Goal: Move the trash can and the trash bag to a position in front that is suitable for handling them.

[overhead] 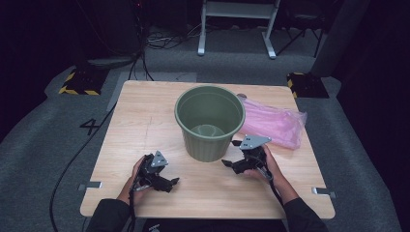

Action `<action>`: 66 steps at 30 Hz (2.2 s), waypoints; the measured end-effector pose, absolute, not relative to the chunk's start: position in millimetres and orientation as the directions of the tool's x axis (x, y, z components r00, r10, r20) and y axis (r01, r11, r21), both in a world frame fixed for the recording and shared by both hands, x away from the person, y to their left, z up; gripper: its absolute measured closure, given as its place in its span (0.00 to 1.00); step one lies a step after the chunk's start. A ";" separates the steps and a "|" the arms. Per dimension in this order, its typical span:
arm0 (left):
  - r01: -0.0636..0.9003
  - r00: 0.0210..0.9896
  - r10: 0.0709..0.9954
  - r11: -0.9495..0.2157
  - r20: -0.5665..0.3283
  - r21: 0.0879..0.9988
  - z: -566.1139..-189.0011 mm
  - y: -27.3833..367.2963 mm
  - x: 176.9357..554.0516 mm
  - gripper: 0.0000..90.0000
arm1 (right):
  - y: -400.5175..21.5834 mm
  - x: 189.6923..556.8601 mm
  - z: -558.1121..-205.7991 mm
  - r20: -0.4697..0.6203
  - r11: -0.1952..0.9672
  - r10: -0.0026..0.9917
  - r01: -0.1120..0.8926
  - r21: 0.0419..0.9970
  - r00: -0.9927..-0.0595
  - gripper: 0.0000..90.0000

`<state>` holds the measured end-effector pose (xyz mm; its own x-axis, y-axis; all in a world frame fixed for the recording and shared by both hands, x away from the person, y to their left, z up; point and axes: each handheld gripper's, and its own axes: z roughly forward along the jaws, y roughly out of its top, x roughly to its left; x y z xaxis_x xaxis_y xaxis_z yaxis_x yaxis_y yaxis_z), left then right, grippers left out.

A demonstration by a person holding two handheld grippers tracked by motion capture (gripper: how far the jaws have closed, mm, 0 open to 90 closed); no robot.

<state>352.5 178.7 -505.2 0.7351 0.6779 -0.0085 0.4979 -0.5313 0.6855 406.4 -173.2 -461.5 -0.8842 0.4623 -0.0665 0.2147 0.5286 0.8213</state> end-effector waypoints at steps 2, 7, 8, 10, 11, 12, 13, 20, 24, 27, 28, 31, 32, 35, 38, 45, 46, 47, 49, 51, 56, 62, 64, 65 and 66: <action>0.498 0.735 0.678 -0.531 -0.008 0.685 -505.2 178.7 352.5 0.00 | -170.3 405.8 -461.7 -0.077 0.535 0.464 0.209 0.819 -0.882 0.17; 0.497 0.737 0.676 -0.533 -0.008 0.685 -505.2 178.9 352.4 0.00 | -167.9 405.0 -461.7 -0.083 0.543 0.463 0.208 0.813 -0.882 0.19; 0.495 0.739 0.674 -0.535 -0.007 0.684 -505.1 179.2 352.1 0.00 | -168.6 405.2 -461.8 -0.081 0.546 0.460 0.210 0.811 -0.884 0.20; 0.493 0.741 0.672 -0.538 -0.005 0.683 -505.0 179.7 351.5 0.00 | -172.2 405.0 -462.2 -0.082 0.552 0.468 0.219 0.805 -0.880 0.19; 0.493 0.741 0.672 -0.537 -0.007 0.684 -505.1 179.8 351.3 0.00 | -175.4 405.0 -462.2 -0.085 0.553 0.479 0.225 0.802 -0.874 0.20; 0.494 0.741 0.672 -0.536 -0.008 0.685 -505.2 179.8 351.2 0.00 | -181.2 405.0 -462.3 -0.096 0.552 0.498 0.230 0.801 -0.862 0.20; 0.494 0.741 0.672 -0.536 -0.008 0.685 -505.2 179.8 351.2 0.00 | -185.5 405.0 -462.2 -0.099 0.549 0.509 0.233 0.803 -0.855 0.20; 0.493 0.741 0.671 -0.534 -0.010 0.686 -505.4 179.9 351.1 0.00 | -241.4 419.6 -461.9 -0.134 0.509 0.667 0.316 0.801 -0.733 0.26; 0.493 0.741 0.671 -0.535 -0.009 0.686 -505.3 179.9 351.2 0.00 | -265.4 430.2 -464.4 -0.150 0.474 0.750 0.364 0.802 -0.644 0.29; 0.493 0.741 0.672 -0.534 -0.010 0.686 -505.4 179.9 351.1 0.00 | -274.6 435.8 -467.3 -0.130 0.454 0.771 0.394 0.799 -0.624 0.29; 0.493 0.741 0.672 -0.534 -0.010 0.686 -505.4 179.9 351.1 0.00 | -274.6 435.8 -467.3 -0.130 0.454 0.771 0.394 0.799 -0.624 0.29; 0.493 0.741 0.671 -0.534 -0.010 0.686 -505.4 179.9 351.1 0.00 | -281.5 440.9 -471.5 -0.125 0.444 0.788 0.416 0.793 -0.603 0.34; 0.493 0.741 0.671 -0.535 -0.010 0.686 -505.4 180.0 351.1 0.00 | -283.0 441.9 -472.5 -0.125 0.441 0.795 0.423 0.792 -0.594 0.34; 0.491 0.743 0.669 -0.536 -0.008 0.687 -505.4 180.1 351.1 0.00 | -289.4 441.1 -472.0 -0.160 0.466 0.799 0.430 0.774 -0.579 0.35; 0.489 0.746 0.665 -0.539 -0.009 0.686 -505.3 180.9 350.5 0.00 | -302.5 433.8 -467.2 -0.151 0.450 0.805 0.424 0.786 -0.574 0.35; 0.487 0.748 0.664 -0.540 -0.009 0.686 -505.3 181.1 350.6 0.00 | -339.2 429.3 -466.6 -0.113 0.394 0.848 0.474 0.788 -0.517 0.35; 0.487 0.748 0.663 -0.540 -0.009 0.686 -505.3 181.1 350.6 0.00 | -343.2 429.1 -468.7 -0.118 0.395 0.851 0.475 0.786 -0.512 0.37; 0.487 0.748 0.663 -0.540 -0.009 0.686 -505.3 181.1 350.6 0.00 | -346.7 429.5 -471.2 -0.128 0.402 0.852 0.478 0.781 -0.507 0.40; 0.487 0.748 0.664 -0.540 -0.009 0.686 -505.3 181.1 350.6 0.00 | -354.2 432.1 -477.6 -0.105 0.388 0.857 0.500 0.774 -0.504 0.49; 0.487 0.748 0.664 -0.540 -0.009 0.686 -505.3 181.1 350.6 0.00 | -357.8 433.6 -480.8 -0.086 0.376 0.860 0.511 0.773 -0.503 0.53; 0.487 0.748 0.664 -0.540 -0.009 0.686 -505.3 181.1 350.6 0.00 | -363.6 437.6 -493.8 -0.055 0.392 0.844 0.543 0.743 -0.534 0.79; 0.487 0.748 0.664 -0.540 -0.009 0.686 -505.4 181.1 350.5 0.00 | -359.8 431.1 -497.8 -0.027 0.387 0.824 0.527 0.757 -0.567 0.92; 0.487 0.748 0.664 -0.540 -0.009 0.686 -505.4 181.1 350.5 0.00 | -353.1 424.1 -498.1 -0.028 0.403 0.808 0.517 0.755 -0.588 0.92; 0.487 0.748 0.664 -0.540 -0.009 0.686 -505.4 181.1 350.5 0.00 | -353.1 424.1 -498.1 -0.028 0.403 0.808 0.517 0.755 -0.588 0.92; 0.488 0.748 0.664 -0.540 -0.009 0.686 -505.2 181.1 350.5 0.00 | -344.7 416.5 -497.5 -0.018 0.420 0.785 0.511 0.750 -0.619 0.92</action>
